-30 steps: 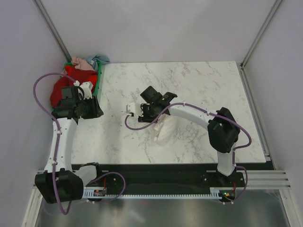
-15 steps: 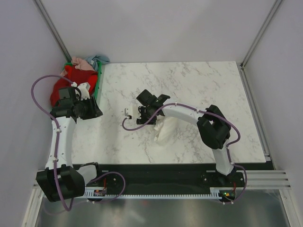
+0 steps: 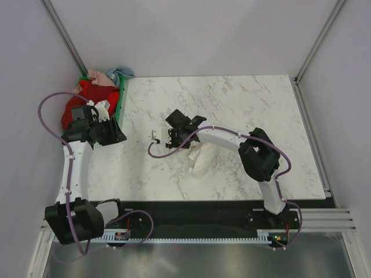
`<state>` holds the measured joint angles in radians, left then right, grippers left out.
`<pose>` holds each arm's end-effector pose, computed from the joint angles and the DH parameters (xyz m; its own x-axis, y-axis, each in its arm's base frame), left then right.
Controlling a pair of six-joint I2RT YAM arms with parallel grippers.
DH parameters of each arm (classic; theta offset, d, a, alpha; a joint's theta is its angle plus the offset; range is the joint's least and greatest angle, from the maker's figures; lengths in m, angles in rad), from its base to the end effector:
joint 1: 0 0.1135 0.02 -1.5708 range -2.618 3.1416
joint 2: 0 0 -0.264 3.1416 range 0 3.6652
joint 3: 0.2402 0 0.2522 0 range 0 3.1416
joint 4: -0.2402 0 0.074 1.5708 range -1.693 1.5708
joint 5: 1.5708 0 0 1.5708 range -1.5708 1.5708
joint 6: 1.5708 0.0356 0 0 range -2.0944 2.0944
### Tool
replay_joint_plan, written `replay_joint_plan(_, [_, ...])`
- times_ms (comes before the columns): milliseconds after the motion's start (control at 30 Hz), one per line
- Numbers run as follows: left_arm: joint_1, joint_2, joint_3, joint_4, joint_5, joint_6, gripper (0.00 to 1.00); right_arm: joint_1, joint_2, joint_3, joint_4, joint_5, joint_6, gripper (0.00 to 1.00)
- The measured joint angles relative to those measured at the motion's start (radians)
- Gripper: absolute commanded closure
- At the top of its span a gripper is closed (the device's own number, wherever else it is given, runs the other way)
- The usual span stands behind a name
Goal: Fold and stack the t-shirts
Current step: Flatten the tshirt out
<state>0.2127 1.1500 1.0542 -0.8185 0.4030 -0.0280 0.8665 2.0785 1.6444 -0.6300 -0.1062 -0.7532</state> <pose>0.2247 0.0342 0.3062 -0.7751 -0.1937 -0.6014 0.0181 0.9446 -0.3276 0.2878 0.3445 0.2000 0.1281 -0.8996 -0.4174 -0.9643 -0.0146 -0.2643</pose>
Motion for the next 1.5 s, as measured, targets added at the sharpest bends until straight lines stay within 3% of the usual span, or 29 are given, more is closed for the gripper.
replay_joint_plan(100, [0.0, 0.004, 0.0, 0.007, 0.001, -0.003, 0.53, 0.0, 0.0, 0.0, 0.003, 0.002, 0.005, 0.84])
replay_joint_plan(133, [0.0, 0.004, 0.0, 0.008, 0.001, -0.003, 0.52, 0.0, 0.0, 0.0, 0.003, 0.003, 0.006, 0.95])
replay_joint_plan(167, [0.0, 0.004, 0.0, 0.009, 0.002, -0.003, 0.53, 0.0, 0.0, 0.0, 0.004, 0.003, 0.003, 1.0])
replay_joint_plan(367, [0.002, 0.013, 0.0, 0.014, 0.019, -0.003, 0.53, -0.007, -0.001, 0.026, -0.014, 0.004, 0.018, 1.0])
replay_joint_plan(533, [0.002, 0.062, 0.002, 0.015, 0.04, -0.003, 0.55, -0.018, -0.039, 0.191, -0.047, 0.031, 0.023, 1.0])
replay_joint_plan(767, [0.002, 0.211, 0.102, 0.017, 0.079, -0.003, 0.57, -0.026, -0.233, 0.509, -0.032, 0.112, -0.032, 1.0])
replay_joint_plan(933, [0.001, 0.275, 0.208, 0.028, 0.114, -0.003, 0.53, -0.035, -0.368, 0.571, 0.029, 0.192, -0.082, 1.0])
replay_joint_plan(1067, [-0.024, 0.314, 0.266, 0.043, 0.143, 0.0, 0.51, -0.109, -0.465, 0.463, 0.064, 0.231, -0.089, 1.0])
replay_joint_plan(1200, [-0.1, 0.358, 0.273, 0.045, 0.164, 0.027, 0.51, -0.26, -0.528, 0.201, 0.093, 0.253, -0.062, 1.0])
replay_joint_plan(1367, [-0.219, 0.452, 0.267, 0.031, 0.175, 0.092, 0.59, -0.412, -0.504, -0.095, 0.052, 0.238, -0.017, 1.0])
replay_joint_plan(1500, [-0.341, 0.491, 0.229, 0.002, 0.151, 0.156, 0.61, -0.486, -0.478, -0.206, 0.011, 0.234, 0.009, 1.0])
